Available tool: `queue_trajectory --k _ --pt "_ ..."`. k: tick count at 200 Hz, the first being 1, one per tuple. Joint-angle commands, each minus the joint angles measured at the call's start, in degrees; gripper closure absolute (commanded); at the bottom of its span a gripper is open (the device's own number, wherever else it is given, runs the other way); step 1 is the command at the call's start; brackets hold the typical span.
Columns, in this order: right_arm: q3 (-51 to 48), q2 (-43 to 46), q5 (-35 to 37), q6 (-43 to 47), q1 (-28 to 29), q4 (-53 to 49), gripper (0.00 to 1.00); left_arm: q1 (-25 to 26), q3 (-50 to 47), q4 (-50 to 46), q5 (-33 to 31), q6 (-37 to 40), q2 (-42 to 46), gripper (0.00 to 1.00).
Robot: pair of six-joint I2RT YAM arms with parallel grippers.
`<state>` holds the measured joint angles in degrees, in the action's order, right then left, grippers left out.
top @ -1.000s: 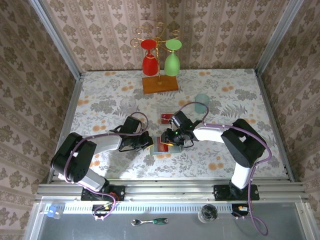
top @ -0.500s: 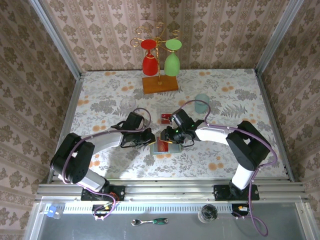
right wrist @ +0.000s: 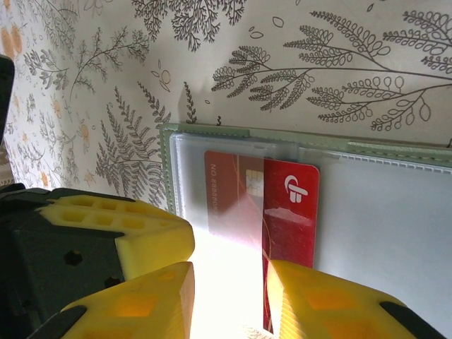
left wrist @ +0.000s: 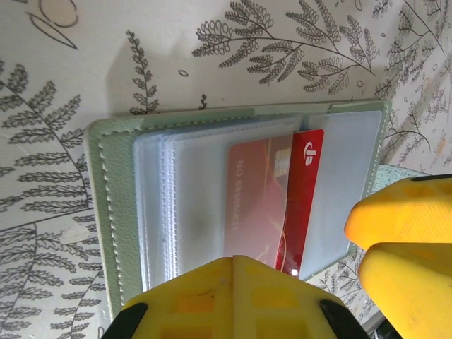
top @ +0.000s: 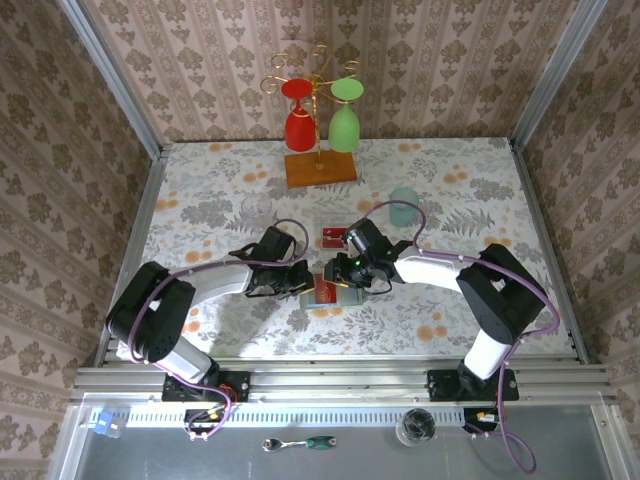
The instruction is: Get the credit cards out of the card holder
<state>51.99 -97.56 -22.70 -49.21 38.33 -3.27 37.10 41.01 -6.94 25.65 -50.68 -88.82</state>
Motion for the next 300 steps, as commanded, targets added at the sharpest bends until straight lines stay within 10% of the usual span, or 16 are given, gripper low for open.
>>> queue_trajectory --k 1,300 --pt "-0.1 -0.4 0.7 0.4 -0.2 -0.9 0.66 0.3 0.3 -1.0 -0.8 1.5 -1.1 1.0" --pt "-1.0 -4.3 -1.0 -0.7 -0.1 1.6 0.67 -0.2 -0.1 -2.7 -1.3 1.4 -2.3 1.0"
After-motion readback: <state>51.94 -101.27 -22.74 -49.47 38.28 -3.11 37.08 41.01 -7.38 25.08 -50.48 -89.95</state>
